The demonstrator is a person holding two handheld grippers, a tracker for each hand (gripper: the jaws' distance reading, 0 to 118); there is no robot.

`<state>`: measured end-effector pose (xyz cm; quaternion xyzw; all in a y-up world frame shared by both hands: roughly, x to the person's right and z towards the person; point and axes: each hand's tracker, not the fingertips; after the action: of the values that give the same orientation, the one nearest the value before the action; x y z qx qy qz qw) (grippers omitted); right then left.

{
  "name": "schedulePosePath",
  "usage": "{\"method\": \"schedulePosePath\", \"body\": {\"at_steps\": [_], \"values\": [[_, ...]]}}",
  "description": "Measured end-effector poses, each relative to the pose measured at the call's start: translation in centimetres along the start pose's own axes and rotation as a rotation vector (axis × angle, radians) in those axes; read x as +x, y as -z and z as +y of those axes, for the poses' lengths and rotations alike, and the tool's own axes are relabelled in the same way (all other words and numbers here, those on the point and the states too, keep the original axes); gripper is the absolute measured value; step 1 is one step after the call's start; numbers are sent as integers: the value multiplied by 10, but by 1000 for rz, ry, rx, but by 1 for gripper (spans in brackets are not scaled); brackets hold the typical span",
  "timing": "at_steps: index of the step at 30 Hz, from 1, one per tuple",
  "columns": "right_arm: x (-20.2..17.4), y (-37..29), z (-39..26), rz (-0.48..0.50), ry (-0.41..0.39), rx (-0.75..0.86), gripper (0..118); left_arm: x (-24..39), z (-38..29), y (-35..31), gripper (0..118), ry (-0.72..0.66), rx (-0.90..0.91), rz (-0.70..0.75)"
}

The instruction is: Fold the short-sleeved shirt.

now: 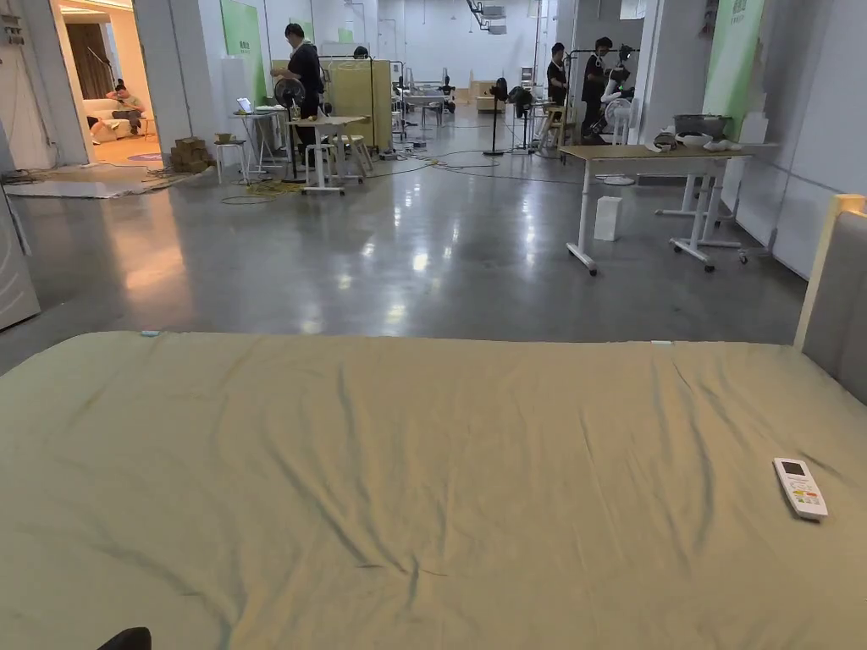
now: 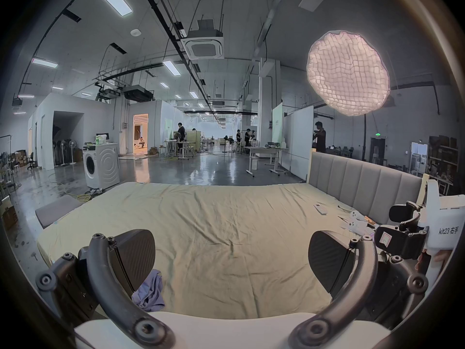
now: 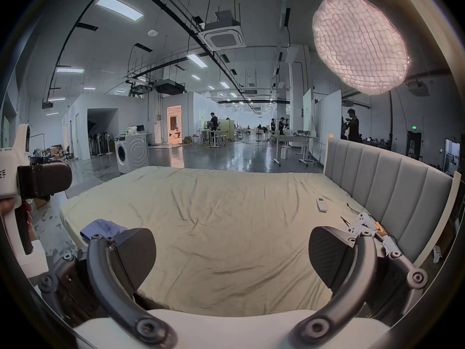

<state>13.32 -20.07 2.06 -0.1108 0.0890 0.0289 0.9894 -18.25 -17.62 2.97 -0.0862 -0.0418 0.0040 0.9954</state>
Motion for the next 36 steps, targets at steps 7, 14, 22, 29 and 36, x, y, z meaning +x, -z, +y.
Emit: {"method": "schedulePosePath", "body": {"at_steps": [7, 14, 22, 29, 36], "values": [[-1, 5, -6, -9, -12, -22, 118, 1, -3, 3, 118, 2, -14, -3], [2, 8, -12, -77, -24, -24, 118, 2, -10, 9, 118, 21, -41, 30], [-1, 15, -21, -119, -82, -42, 118, 8, -12, 9, 118, 61, 38, 81], [-10, 8, -23, -163, -199, 127, 118, 5, -11, 3, 118, 81, 166, 102], [-12, 22, -27, -112, -163, 75, 118, 9, -22, 19, 118, 92, 85, 68]]}}
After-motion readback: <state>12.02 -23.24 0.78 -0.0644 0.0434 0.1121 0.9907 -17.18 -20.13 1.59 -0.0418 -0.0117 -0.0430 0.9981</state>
